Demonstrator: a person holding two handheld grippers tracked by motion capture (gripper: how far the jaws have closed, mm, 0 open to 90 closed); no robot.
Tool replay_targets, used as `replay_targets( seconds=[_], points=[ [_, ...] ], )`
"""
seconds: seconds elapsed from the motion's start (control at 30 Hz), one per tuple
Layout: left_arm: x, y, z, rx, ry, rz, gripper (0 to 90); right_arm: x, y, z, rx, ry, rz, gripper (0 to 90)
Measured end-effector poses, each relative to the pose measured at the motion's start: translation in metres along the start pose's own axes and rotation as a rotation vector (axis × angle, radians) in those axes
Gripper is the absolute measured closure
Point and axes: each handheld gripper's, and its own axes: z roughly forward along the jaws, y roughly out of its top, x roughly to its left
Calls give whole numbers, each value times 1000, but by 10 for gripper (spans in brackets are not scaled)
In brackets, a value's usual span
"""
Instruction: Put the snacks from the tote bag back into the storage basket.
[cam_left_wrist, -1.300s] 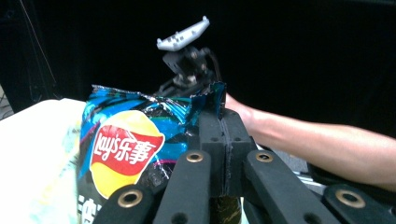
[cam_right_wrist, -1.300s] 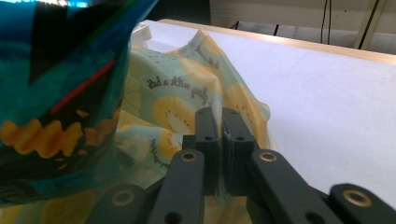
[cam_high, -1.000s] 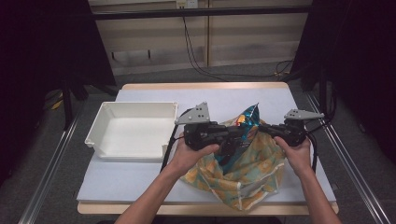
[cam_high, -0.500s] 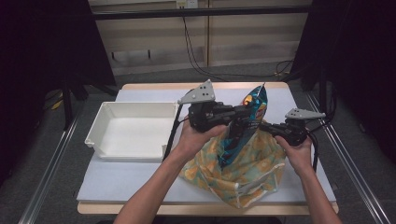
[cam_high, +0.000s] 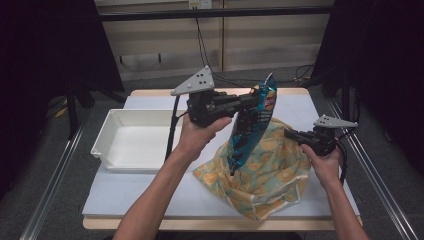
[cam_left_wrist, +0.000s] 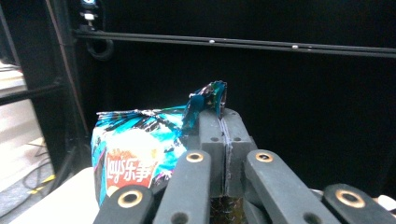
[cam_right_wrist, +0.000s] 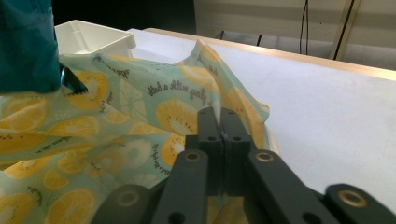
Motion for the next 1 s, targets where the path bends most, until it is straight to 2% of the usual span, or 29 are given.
replay_targets(
  seconds=[0.03, 0.1, 0.17, 0.2, 0.23, 0.27, 0.3, 0.43, 0.47, 0.57, 0.63, 0.7, 0.73, 0.87, 0.93, 1.0],
  points=[
    [2, 0, -8, -6, 20, -3, 898, 2, 0, 0, -1, -4, -4, 792],
    [5, 0, -16, -8, 36, -6, 898, 4, 1, 0, -4, 7, -11, 759],
    [6, 1, -20, -6, 46, -4, 898, 6, 2, -1, -9, 13, -17, 687],
    [8, 2, -28, -10, 65, -5, 898, 8, 3, -2, -13, 8, -18, 649],
    [8, 2, -28, -10, 65, -5, 898, 8, 3, -2, -13, 8, -18, 649],
    [10, 3, -35, -10, 82, 0, 898, 10, 4, -5, -26, 5, -24, 587],
    [11, 4, -39, -8, 96, -8, 898, 11, 5, -7, -31, 6, -21, 561],
    [14, 6, -49, 9, 129, 7, 898, 17, 6, -13, -33, -3, -30, 511],
    [14, 7, -56, 7, 170, 25, 898, 22, 6, -18, -29, -9, -39, 497],
    [16, 8, -62, 1, 174, 24, 898, 29, 4, -27, -32, -15, -47, 459],
    [18, 7, -68, -3, 190, 17, 898, 31, 3, -30, -33, -13, -49, 458],
    [25, 5, -80, -2, 216, 12, 898, 37, -2, -39, -30, -9, -44, 407],
    [26, 3, -83, -5, 224, -1, 898, 40, -4, -42, -26, -8, -51, 398],
    [34, -1, -94, 3, 261, -15, 898, 51, -16, -50, -11, -18, -78, 307],
    [36, -2, -97, -1, 273, -15, 898, 57, -23, -56, -12, -24, -78, 263],
    [42, -4, -106, -8, 301, -32, 898, 61, -27, -62, -19, -27, -72, 260]
  ],
)
